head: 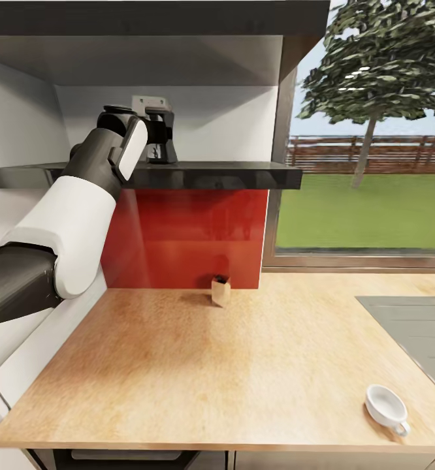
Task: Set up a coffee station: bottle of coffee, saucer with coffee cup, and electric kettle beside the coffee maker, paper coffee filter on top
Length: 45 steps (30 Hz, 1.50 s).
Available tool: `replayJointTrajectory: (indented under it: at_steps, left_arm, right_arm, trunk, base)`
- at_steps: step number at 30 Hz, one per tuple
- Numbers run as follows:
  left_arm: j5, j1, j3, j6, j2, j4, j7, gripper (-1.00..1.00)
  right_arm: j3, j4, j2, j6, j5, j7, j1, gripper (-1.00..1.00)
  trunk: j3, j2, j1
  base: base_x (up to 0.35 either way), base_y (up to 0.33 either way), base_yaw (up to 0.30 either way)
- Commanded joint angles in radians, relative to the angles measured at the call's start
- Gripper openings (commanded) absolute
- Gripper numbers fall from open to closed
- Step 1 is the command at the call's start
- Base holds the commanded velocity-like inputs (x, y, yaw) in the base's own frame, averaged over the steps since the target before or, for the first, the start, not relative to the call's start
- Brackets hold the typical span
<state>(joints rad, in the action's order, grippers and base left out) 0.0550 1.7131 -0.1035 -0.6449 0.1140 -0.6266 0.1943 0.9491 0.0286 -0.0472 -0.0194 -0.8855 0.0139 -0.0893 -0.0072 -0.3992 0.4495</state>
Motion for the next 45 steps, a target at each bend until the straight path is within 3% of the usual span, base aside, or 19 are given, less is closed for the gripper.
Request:
replayJointTrajectory:
  at_steps: [1, 37, 38, 45]
  left_arm:
    - [0.006, 0.000, -0.004, -0.004, 0.000, -0.001, 0.007, 1.00]
    - [0.008, -0.018, -0.004, 0.007, -0.004, 0.013, 0.010, 1.00]
    - [0.008, -0.018, -0.004, 0.006, -0.004, 0.014, 0.010, -1.00]
    - [0.008, -0.019, -0.004, 0.007, -0.004, 0.009, 0.009, -1.00]
  right_arm:
    - [0.008, 0.001, 0.000, -0.002, -0.010, 0.001, 0.000, 1.00]
    - [0.008, 0.001, 0.000, -0.002, -0.011, 0.001, 0.000, 1.00]
    - [0.008, 0.001, 0.000, -0.002, -0.011, 0.001, 0.000, 1.00]
    - [0.008, 0.001, 0.000, -0.002, -0.011, 0.001, 0.000, 1.00]
  trunk:
    - [-0.001, -0.001, 0.000]
    - [-0.001, -0.001, 0.000]
    - [-0.001, -0.001, 0.000]
    - [-0.001, -0.001, 0.000]
  base:
    - [0.123, 0.000, 0.000]
    - [0.042, 0.000, 0.000]
    - [0.000, 0.000, 0.000]
    - [0.000, 0.000, 0.000]
